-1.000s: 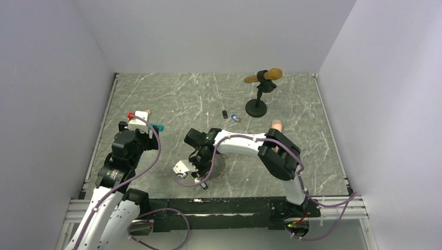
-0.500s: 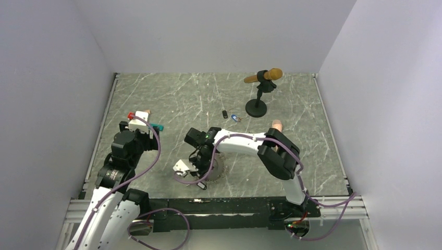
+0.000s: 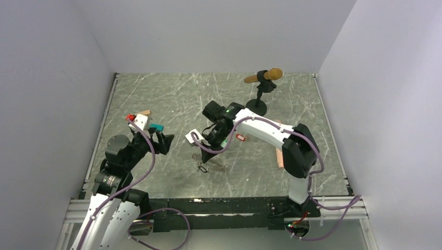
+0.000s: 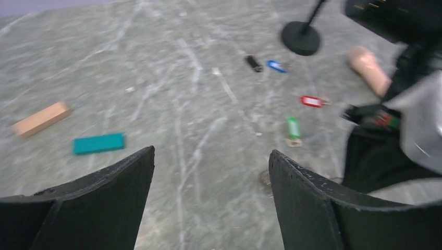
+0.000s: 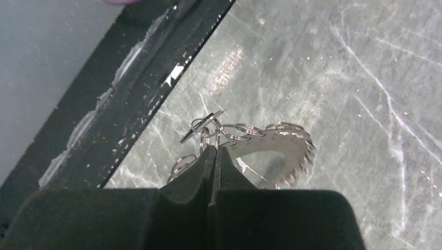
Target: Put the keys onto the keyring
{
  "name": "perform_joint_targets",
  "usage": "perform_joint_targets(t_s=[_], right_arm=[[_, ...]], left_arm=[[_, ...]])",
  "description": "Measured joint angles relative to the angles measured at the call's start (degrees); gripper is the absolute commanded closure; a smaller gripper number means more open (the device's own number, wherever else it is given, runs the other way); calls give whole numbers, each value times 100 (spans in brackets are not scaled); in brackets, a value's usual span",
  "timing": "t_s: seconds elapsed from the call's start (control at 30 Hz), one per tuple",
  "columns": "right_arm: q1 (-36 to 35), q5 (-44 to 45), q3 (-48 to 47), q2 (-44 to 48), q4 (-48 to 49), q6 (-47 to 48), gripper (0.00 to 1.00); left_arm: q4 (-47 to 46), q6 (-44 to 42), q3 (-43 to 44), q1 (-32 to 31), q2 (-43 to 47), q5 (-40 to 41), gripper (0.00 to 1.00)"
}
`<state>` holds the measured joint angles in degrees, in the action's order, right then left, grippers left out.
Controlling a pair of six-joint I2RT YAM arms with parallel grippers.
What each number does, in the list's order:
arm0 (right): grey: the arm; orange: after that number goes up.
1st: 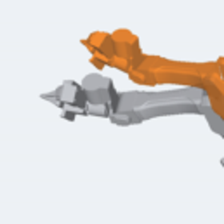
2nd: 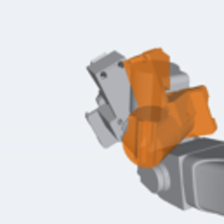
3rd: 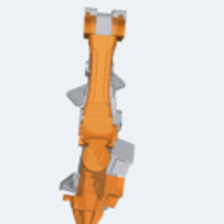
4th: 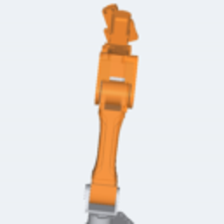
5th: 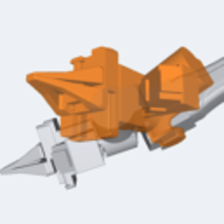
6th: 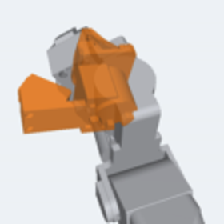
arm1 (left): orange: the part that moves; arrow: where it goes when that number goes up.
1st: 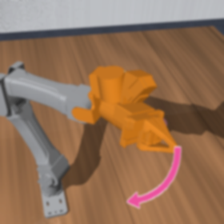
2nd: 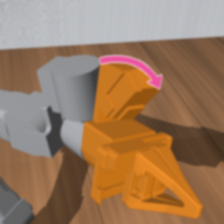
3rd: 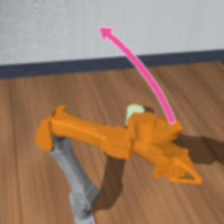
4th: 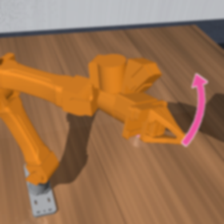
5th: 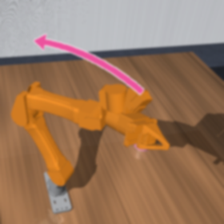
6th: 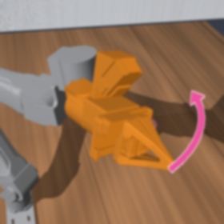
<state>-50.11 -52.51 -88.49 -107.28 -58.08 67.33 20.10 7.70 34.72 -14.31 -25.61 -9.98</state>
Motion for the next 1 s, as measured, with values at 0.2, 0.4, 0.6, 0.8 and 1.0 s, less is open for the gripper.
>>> perform_joint_targets(t_s=[0.2,0.4,0.6,0.8,1.0], right_arm=[[284,-518,-61,192,-153,-262,100],[638,-809,85,439,175,-1309,100],[984,-844,96,728,592,-2426,100],[975,-634,184,981,774,-2863,100],[935,-400,225,1067,774,-2855,100]], left_arm=[[-597,55,-133,-2,-223,-2096,31],[-1176,151,-483,-120,-223,-3320,33],[-1740,289,-501,-553,-372,-3602,35],[-1694,-352,-308,-1646,-859,-3112,44],[-1598,-1526,-219,-2236,-1222,-2446,51]])
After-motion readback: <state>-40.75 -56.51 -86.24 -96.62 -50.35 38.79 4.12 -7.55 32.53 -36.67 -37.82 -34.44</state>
